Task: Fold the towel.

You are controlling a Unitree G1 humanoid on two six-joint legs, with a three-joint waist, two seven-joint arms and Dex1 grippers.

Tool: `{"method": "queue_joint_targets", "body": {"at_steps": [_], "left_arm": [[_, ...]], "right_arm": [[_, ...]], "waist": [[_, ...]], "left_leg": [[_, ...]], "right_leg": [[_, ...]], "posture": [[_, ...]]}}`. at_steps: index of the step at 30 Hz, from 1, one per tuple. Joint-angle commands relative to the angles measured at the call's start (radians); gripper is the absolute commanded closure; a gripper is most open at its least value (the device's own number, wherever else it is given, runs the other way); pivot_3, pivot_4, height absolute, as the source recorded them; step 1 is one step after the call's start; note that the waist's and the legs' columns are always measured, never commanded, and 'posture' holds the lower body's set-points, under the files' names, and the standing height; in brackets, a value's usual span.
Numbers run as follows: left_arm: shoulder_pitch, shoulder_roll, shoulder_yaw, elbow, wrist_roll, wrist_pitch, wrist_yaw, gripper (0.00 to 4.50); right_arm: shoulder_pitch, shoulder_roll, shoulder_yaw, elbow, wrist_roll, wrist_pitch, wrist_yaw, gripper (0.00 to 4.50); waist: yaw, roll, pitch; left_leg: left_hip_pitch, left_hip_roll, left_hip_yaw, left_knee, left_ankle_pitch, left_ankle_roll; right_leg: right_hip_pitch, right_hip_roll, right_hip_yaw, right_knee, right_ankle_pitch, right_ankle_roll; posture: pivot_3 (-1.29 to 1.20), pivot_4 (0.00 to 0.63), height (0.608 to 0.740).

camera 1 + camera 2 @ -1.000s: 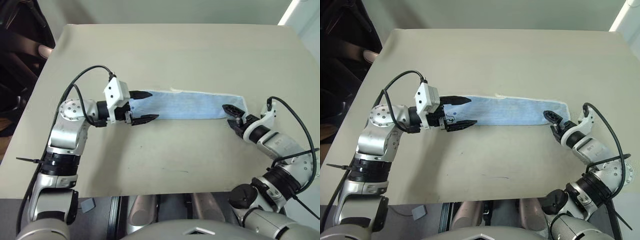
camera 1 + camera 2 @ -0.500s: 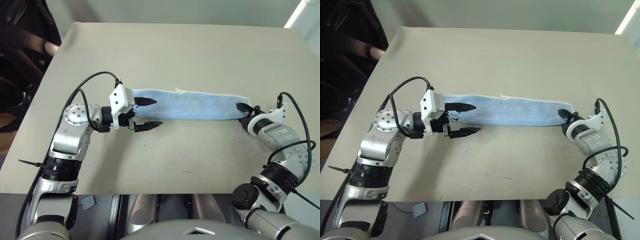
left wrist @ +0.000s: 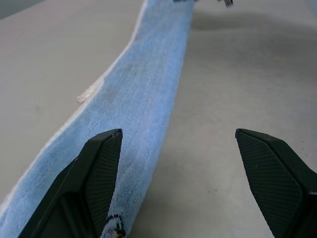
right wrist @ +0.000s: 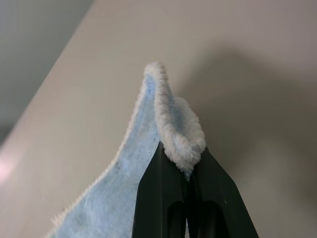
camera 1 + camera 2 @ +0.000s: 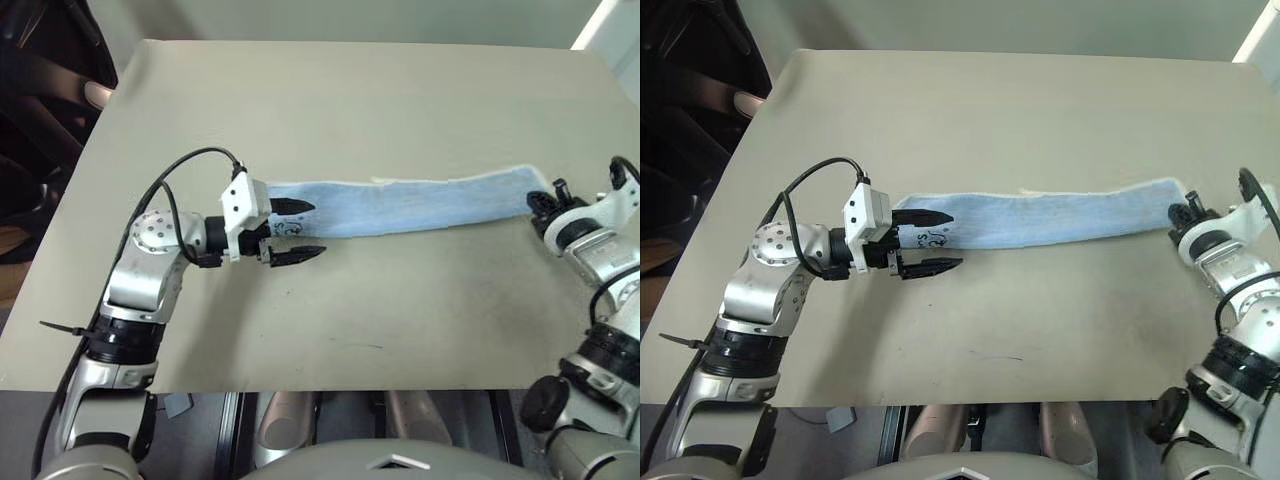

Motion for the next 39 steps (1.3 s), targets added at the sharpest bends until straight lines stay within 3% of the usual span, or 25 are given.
{"method": "queue_joint_targets", "body": {"at_steps": [1, 4, 6, 11, 15, 21, 29, 37, 39], "left_arm": [[-0.004, -0.008, -0.001, -0.038, -0.006, -0.012, 0.005, 0.55], [-0.011, -0.019, -0.010, -0.034, -0.003, -0.011, 0.008, 0.55], [-0.015, -0.026, -0.014, -0.032, -0.001, -0.010, 0.010, 0.55], [-0.020, -0.036, -0.020, -0.031, 0.001, -0.011, 0.018, 0.55], [-0.014, -0.036, -0.018, -0.042, -0.003, -0.007, 0.029, 0.55], [0.033, -0.015, 0.005, -0.091, -0.015, 0.012, 0.056, 0.55], [0.073, -0.010, 0.040, -0.138, -0.053, 0.055, 0.095, 0.55], [0.181, -0.023, 0.144, -0.193, -0.160, 0.164, 0.186, 0.55], [0.208, -0.032, 0.167, -0.205, -0.187, 0.185, 0.207, 0.55]], "right_arm": [[-0.017, -0.130, 0.208, -0.100, -0.148, -0.028, 0.217, 4.45], [-0.065, -0.283, 0.522, -0.178, -0.365, -0.107, 0.459, 4.45], [-0.106, -0.316, 0.670, -0.187, -0.480, -0.171, 0.569, 4.45], [-0.233, -0.207, 0.901, -0.140, -0.642, -0.229, 0.716, 4.45], [-0.263, -0.133, 0.980, -0.091, -0.742, -0.247, 0.768, 4.45], [-0.235, -0.051, 0.986, -0.036, -0.838, -0.267, 0.798, 4.45], [-0.186, -0.030, 0.833, -0.123, -0.785, -0.265, 0.851, 1.83], [-0.112, -0.011, 0.617, -0.247, -0.599, -0.175, 0.907, 1.83], [-0.125, 0.010, 0.592, -0.196, -0.598, -0.174, 0.888, 2.19]], "waist": [[-0.001, 0.000, 0.000], [-0.006, 0.002, 0.001], [-0.011, 0.002, 0.000], [-0.020, 0.002, 0.000], [-0.019, 0.002, 0.000], [-0.017, 0.002, 0.000], [-0.018, 0.001, 0.000], [-0.021, 0.001, 0.000], [-0.022, 0.001, 0.000]], "left_leg": [[0.000, 0.001, 0.000, 0.000, 0.000, 0.000], [0.000, 0.001, 0.001, 0.000, 0.001, 0.000], [0.000, 0.001, 0.000, 0.000, 0.002, 0.000], [0.000, 0.002, 0.000, 0.001, 0.002, 0.000], [0.000, 0.002, 0.000, 0.000, 0.002, 0.000], [-0.001, 0.002, 0.001, 0.002, 0.002, 0.001], [0.000, 0.002, 0.001, 0.003, 0.003, 0.000], [0.001, 0.002, 0.001, 0.002, 0.004, -0.001], [0.001, 0.002, 0.001, 0.002, 0.004, -0.002]], "right_leg": [[0.000, 0.000, 0.000, 0.000, 0.000, -0.001], [0.000, 0.000, 0.000, 0.000, 0.001, -0.001], [0.000, 0.001, -0.001, 0.000, 0.001, -0.002], [0.000, 0.001, 0.000, 0.000, 0.002, -0.001], [0.000, 0.001, -0.001, -0.001, 0.002, -0.001], [0.000, 0.000, -0.002, -0.001, 0.001, -0.005], [0.001, 0.001, -0.001, 0.000, -0.002, -0.012], [0.001, 0.001, -0.001, 0.000, -0.003, -0.013], [0.001, 0.001, -0.001, 0.000, -0.003, -0.013]], "posture": [[0.00, 0.150, 0.735], [0.00, 0.150, 0.735], [0.00, 0.150, 0.735], [0.00, 0.150, 0.735], [0.00, 0.150, 0.735], [0.00, 0.150, 0.735], [0.00, 0.150, 0.735], [0.00, 0.150, 0.735], [0.00, 0.150, 0.735]]}}
